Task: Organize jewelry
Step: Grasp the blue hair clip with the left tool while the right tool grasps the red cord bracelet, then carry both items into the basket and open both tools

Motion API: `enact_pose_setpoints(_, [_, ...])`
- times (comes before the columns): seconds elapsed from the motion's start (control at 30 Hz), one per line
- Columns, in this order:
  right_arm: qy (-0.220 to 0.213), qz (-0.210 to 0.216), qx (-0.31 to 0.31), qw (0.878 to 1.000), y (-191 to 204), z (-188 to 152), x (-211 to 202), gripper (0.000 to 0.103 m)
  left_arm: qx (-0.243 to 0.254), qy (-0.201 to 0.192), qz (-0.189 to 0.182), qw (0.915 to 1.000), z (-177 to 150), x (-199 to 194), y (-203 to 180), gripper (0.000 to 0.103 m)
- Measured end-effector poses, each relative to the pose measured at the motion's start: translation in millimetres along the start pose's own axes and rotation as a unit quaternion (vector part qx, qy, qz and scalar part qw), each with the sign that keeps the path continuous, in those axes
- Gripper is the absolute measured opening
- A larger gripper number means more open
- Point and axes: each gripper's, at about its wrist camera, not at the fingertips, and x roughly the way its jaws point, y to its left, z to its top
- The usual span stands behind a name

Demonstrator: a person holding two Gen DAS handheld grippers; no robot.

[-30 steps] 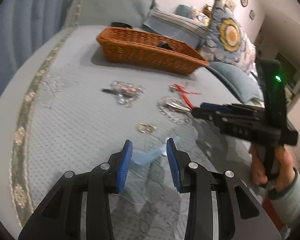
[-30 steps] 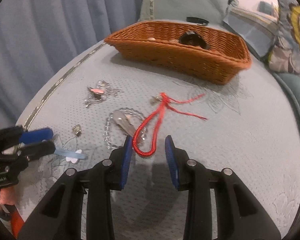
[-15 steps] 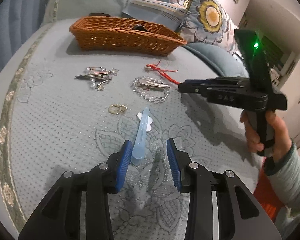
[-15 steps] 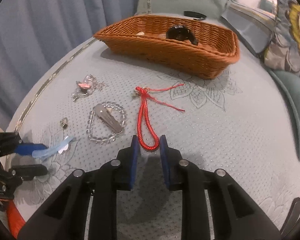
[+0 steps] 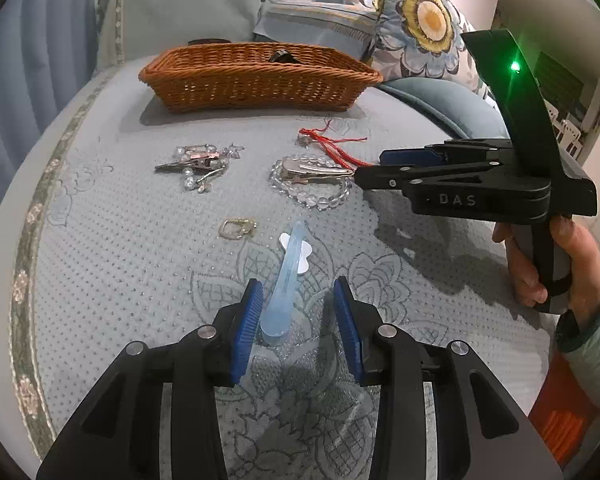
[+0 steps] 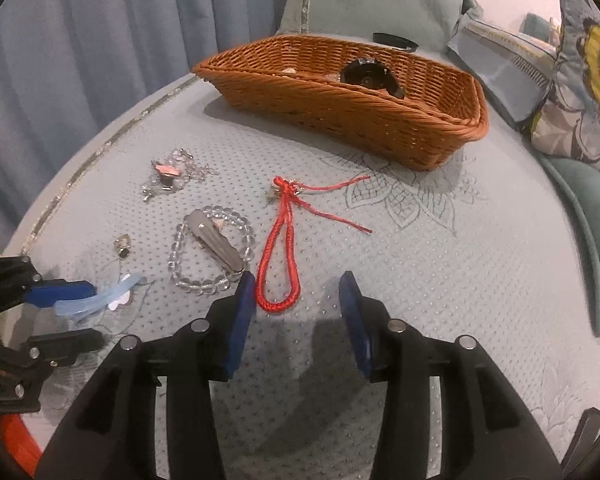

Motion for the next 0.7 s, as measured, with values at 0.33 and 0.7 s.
enact_pose_setpoints(0.33, [-0.018,-0.011,-0.006,1.000,3.7,3.4,-4.0,0.008,0.001,-0.018,0.023,0.9996,3.2,-2.6,0.8,0.010])
enact_pose_setpoints(0.7, [-0.081,0.061,0.046,0.994,-18.5,11.8,-41.3,0.008,-0.032,-0.078,0.022,0.9962,11.3,-23.9,9.1,0.010])
